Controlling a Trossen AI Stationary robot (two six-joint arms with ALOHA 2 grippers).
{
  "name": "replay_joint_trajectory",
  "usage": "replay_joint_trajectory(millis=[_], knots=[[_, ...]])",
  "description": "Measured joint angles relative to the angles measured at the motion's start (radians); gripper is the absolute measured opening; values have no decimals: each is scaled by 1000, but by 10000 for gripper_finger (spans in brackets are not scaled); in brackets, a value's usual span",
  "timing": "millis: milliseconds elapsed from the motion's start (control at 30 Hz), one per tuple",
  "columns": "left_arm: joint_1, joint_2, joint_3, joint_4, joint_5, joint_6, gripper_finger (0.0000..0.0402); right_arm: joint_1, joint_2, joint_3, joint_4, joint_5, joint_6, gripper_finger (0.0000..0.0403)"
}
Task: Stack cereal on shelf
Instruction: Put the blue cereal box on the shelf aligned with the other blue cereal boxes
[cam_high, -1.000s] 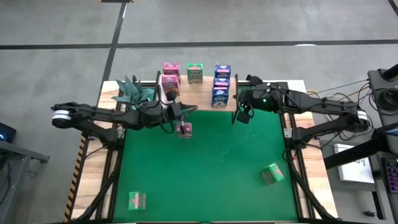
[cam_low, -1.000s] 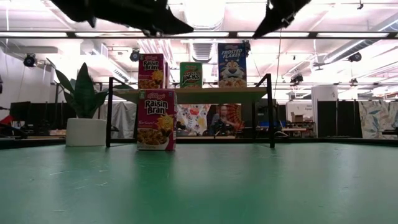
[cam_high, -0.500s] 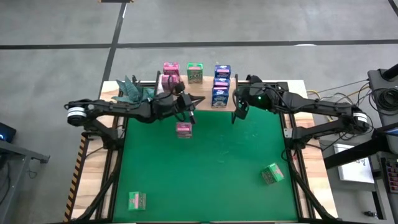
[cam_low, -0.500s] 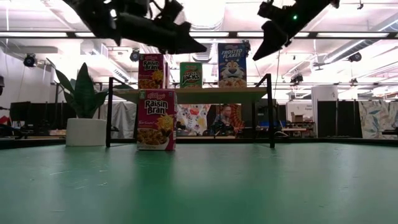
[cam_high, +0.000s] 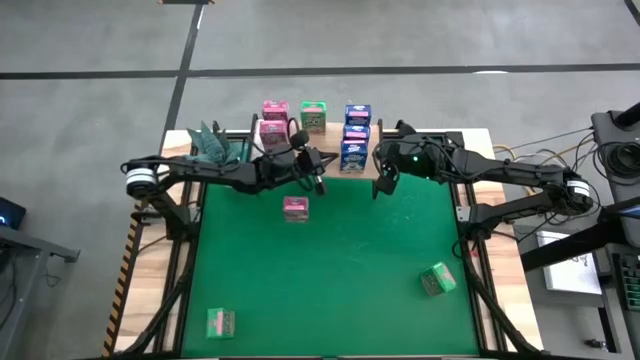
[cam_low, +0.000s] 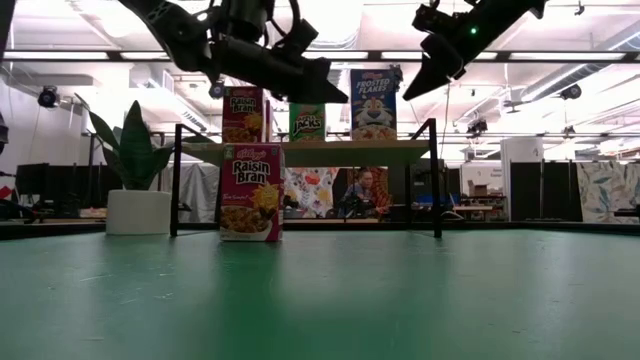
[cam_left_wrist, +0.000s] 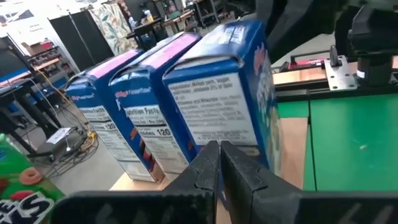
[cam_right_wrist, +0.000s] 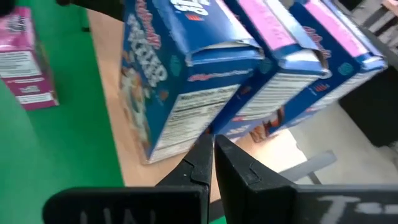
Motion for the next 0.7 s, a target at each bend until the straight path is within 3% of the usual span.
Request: replay_joint_trajectory(millis=[400,700], knots=[[10,8,8,-2,-1,0,0,3,0,0,33,-78,1,9],[17,8,9,14,2,0,0,3,0,0,34,-80,1,9]])
